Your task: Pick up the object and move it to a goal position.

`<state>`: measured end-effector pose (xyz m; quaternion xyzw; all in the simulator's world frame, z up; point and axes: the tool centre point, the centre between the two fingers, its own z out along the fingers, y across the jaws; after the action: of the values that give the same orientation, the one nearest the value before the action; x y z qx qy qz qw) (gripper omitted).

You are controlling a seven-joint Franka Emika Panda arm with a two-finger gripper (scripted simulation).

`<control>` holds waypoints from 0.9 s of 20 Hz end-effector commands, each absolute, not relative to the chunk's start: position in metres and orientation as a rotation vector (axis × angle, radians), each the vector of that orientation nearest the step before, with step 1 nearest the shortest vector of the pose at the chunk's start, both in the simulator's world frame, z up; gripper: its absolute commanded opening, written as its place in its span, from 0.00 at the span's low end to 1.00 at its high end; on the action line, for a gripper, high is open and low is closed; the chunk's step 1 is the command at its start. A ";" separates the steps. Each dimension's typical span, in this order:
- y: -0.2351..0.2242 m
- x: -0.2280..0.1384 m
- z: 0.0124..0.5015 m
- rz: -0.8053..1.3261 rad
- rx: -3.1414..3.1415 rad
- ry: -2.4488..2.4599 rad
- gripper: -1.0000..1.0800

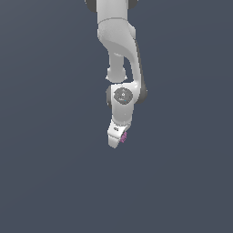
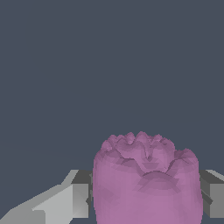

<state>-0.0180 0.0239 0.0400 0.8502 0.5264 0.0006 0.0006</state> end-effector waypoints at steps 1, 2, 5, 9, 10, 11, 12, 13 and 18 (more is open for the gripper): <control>0.024 -0.019 0.039 0.000 2.671 1.654 0.00; 0.024 -0.018 0.040 0.002 2.670 1.654 0.00; 0.024 -0.017 0.042 0.002 2.670 1.654 0.00; 0.022 -0.011 0.052 0.002 2.670 1.654 0.00; 0.022 -0.009 0.055 0.002 2.670 1.654 0.00; 0.021 -0.007 0.060 0.002 2.670 1.654 0.00; 0.020 -0.004 0.064 0.003 2.670 1.654 0.00; 0.019 -0.001 0.069 0.003 2.670 1.654 0.00; 0.014 0.017 0.100 0.003 2.671 1.656 0.00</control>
<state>0.0109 0.0161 0.0899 0.8500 0.5268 0.0007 -0.0003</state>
